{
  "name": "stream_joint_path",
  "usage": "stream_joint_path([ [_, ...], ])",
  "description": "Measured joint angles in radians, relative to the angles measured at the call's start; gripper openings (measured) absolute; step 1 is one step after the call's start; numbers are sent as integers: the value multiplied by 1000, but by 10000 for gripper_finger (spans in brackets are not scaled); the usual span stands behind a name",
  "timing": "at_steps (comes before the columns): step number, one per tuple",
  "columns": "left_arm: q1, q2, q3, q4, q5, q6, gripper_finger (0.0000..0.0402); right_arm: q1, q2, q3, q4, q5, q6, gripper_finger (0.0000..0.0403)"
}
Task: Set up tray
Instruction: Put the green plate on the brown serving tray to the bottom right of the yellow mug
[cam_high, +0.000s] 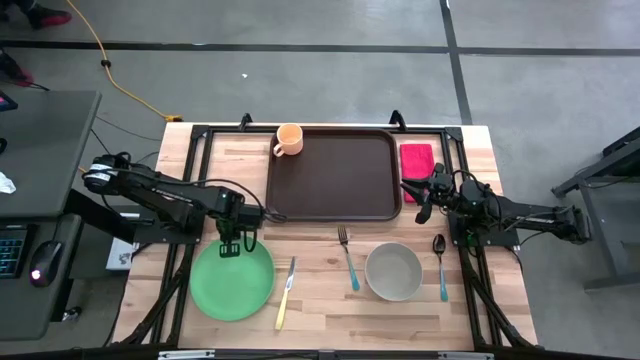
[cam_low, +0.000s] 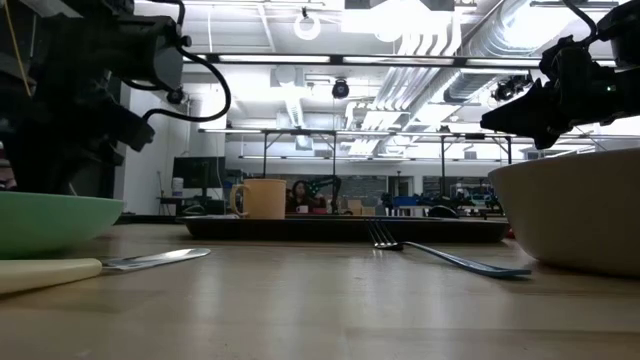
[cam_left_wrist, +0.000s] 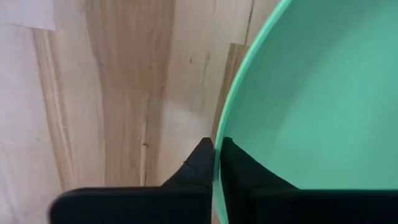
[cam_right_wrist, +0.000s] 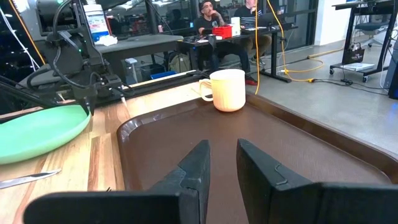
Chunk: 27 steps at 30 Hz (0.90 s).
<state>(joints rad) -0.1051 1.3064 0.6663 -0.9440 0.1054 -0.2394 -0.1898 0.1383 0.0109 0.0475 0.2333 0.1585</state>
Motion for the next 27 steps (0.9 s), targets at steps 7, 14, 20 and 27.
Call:
stream_joint_path([
  [7, 0, 0, 1, -1, 2, -1, 14, 0, 0, 0, 0, 0, 1, 57],
  [14, 0, 0, 1, -35, 16, -18, 13, 0, 0, 0, 0, 0, 1, 57],
  [20, 0, 2, -2, -63, 80, -114, 13, 0, 0, 0, 2, 0, 1, 57],
  [27, 0, 1, -2, -97, 153, -169, 13, 0, 0, -1, 21, 1, 1, 57],
])
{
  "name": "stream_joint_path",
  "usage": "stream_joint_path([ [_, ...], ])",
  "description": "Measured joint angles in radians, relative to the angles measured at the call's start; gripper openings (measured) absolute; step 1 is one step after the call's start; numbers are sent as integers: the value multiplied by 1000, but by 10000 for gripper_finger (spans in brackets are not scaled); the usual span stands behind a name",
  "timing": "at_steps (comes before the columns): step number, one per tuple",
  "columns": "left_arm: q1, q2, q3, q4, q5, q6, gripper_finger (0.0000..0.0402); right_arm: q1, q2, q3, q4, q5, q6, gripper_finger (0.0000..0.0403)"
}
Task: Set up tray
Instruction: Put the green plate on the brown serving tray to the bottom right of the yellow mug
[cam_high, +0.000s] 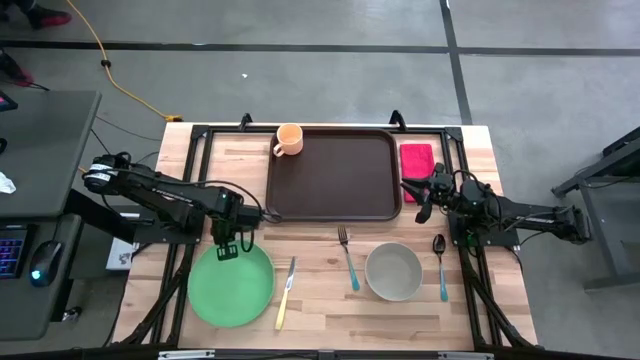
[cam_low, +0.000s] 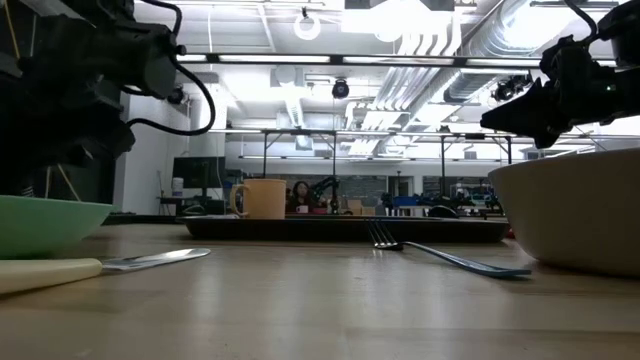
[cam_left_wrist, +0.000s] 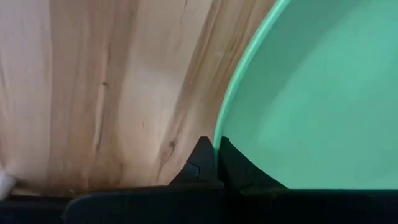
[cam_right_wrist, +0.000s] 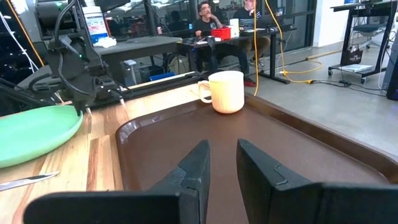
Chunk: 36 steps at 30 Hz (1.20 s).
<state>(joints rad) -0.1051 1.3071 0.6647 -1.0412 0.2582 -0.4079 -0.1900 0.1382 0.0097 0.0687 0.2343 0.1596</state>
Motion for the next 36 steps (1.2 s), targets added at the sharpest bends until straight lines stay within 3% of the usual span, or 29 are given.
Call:
stream_joint_path([
  [8, 0, -20, 0, 11, 27, -101, 13, 0, 0, 0, 11, 0, 74, 57],
  [17, 0, -142, 12, 49, 38, -272, 13, 0, 0, 0, 12, -15, 192, 57],
  [24, 0, -226, 65, 36, 38, -391, 13, 0, 0, 0, 11, -97, 213, 57],
  [36, 0, -207, 180, 51, -62, -744, 13, 0, 71, 0, -16, -216, 329, 57],
])
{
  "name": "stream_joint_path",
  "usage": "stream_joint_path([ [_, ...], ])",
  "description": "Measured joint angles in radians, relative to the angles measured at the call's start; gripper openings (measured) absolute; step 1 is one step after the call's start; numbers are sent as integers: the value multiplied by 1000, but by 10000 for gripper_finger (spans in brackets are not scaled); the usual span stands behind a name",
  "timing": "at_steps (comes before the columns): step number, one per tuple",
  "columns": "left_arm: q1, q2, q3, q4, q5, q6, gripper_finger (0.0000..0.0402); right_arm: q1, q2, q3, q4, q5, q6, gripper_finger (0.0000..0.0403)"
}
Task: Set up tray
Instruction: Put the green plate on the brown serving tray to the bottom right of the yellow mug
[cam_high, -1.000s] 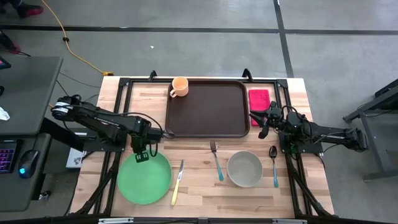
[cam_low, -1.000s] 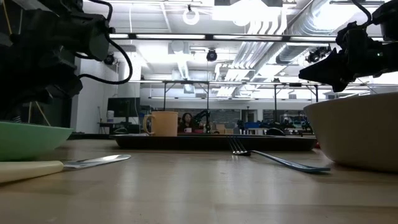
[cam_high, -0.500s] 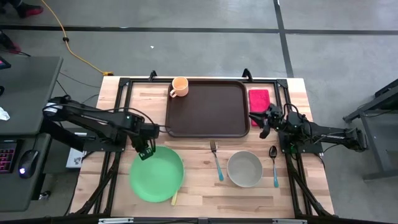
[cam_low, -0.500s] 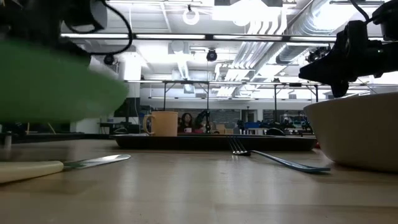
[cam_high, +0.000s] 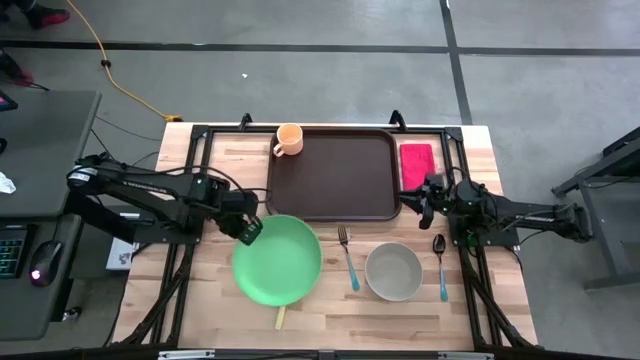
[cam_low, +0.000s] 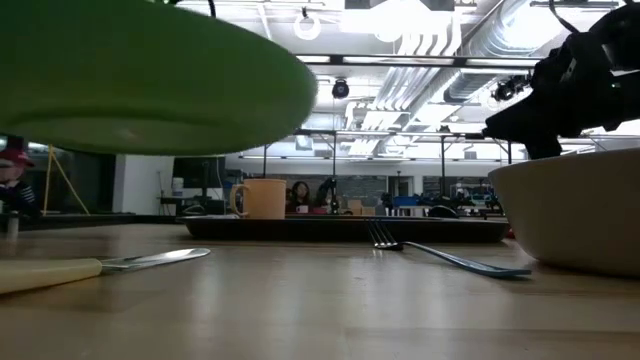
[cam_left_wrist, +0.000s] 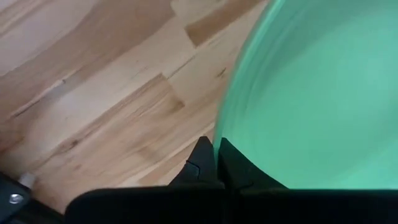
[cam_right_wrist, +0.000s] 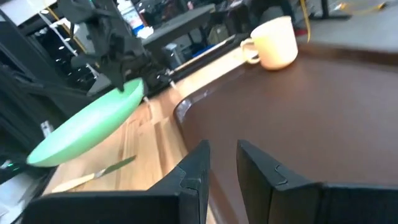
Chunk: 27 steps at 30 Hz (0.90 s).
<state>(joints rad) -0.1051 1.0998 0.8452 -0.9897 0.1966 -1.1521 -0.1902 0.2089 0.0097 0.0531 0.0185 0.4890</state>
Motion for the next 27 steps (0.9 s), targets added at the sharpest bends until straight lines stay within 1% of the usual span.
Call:
stream_joint_path([
  [7, 0, 30, 49, 27, -73, -108, 13, 0, 40, 0, 52, -43, 94, 57],
  [13, 1, 62, 62, 64, -83, -190, 13, 0, 68, 1, 161, -60, 144, 57],
  [16, 1, 76, 63, 81, -79, -219, 13, 1, 93, 23, 159, -87, 162, 57],
  [21, 1, 93, 62, 115, -70, -243, 13, 1, 186, 103, 153, -122, 161, 60],
  [27, 1, 115, 92, 92, -77, -243, 13, 1, 369, 237, 89, -188, 158, 74],
])
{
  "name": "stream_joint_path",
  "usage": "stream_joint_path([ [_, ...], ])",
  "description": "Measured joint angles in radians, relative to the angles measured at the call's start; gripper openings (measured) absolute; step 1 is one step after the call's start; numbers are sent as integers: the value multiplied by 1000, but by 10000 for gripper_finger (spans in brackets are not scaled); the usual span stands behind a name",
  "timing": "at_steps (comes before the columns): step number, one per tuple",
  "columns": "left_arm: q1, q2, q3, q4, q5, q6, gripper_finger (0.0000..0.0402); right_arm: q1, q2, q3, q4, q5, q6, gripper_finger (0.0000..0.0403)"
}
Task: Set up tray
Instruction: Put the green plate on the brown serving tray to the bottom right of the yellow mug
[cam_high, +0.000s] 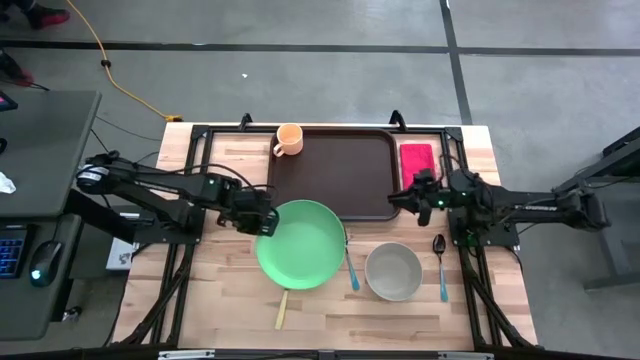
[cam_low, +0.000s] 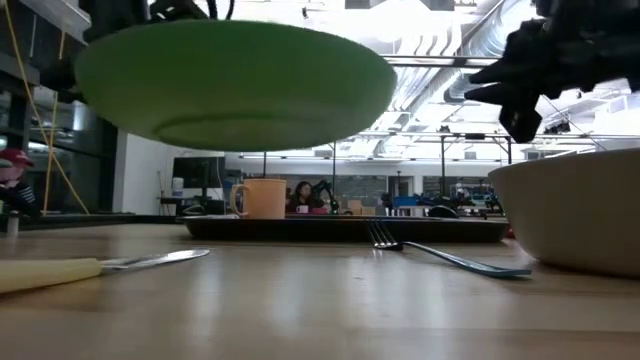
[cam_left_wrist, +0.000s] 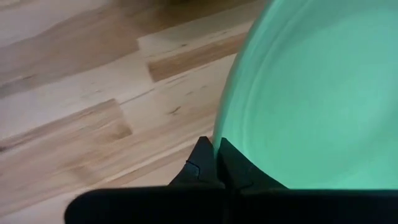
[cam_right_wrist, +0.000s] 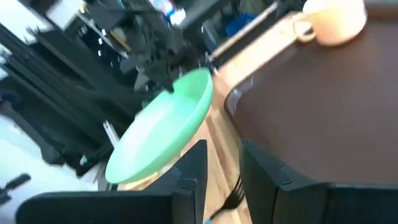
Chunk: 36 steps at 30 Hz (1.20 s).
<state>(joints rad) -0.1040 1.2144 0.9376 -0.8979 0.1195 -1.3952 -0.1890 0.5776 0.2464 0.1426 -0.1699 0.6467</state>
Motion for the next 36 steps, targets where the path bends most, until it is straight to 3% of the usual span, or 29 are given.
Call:
stream_joint_path([
  [19, 0, 32, 100, -79, -85, 22, 12, 0, 516, 348, -112, -171, 90, 106],
  [27, 0, 32, 100, -147, -87, 21, 12, 0, 620, 434, -110, -214, 88, 133],
  [36, 10, 32, 100, -151, -100, 20, 12, 0, 674, 489, -108, -212, 87, 134],
])
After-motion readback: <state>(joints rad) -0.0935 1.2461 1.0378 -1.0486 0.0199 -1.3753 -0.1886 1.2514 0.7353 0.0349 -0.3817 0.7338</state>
